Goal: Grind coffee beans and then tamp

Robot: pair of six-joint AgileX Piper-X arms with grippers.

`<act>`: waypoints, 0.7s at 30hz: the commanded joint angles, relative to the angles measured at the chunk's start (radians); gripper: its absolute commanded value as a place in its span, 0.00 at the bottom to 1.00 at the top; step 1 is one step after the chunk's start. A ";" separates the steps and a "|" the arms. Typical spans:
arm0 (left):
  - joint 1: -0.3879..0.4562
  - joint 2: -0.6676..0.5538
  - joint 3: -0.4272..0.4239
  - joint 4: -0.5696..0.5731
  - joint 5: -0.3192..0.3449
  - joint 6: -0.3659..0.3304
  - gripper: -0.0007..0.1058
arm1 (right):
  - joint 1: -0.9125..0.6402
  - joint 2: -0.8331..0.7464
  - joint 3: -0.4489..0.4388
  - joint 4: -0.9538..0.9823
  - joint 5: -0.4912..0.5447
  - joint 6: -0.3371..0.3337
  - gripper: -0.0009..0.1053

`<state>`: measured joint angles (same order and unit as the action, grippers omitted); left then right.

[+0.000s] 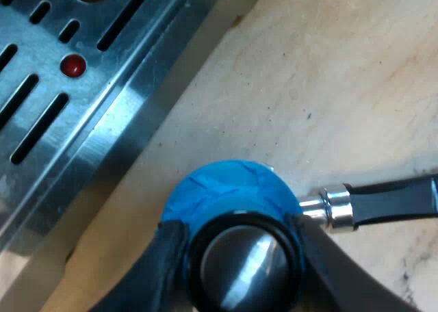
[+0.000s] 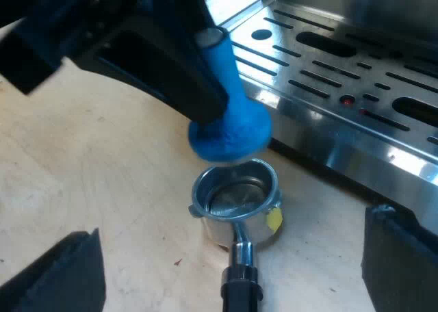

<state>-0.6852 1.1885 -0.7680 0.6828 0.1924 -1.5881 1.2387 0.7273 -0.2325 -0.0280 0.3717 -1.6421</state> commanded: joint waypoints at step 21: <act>0.180 -0.203 -0.009 0.156 -0.022 0.003 0.01 | -0.002 -0.007 -0.002 -0.020 -0.088 -0.023 0.73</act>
<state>-0.5073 0.9952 -0.7680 0.8258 0.1782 -1.5911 1.2387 0.7273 -0.2325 -0.0345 0.2974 -1.6519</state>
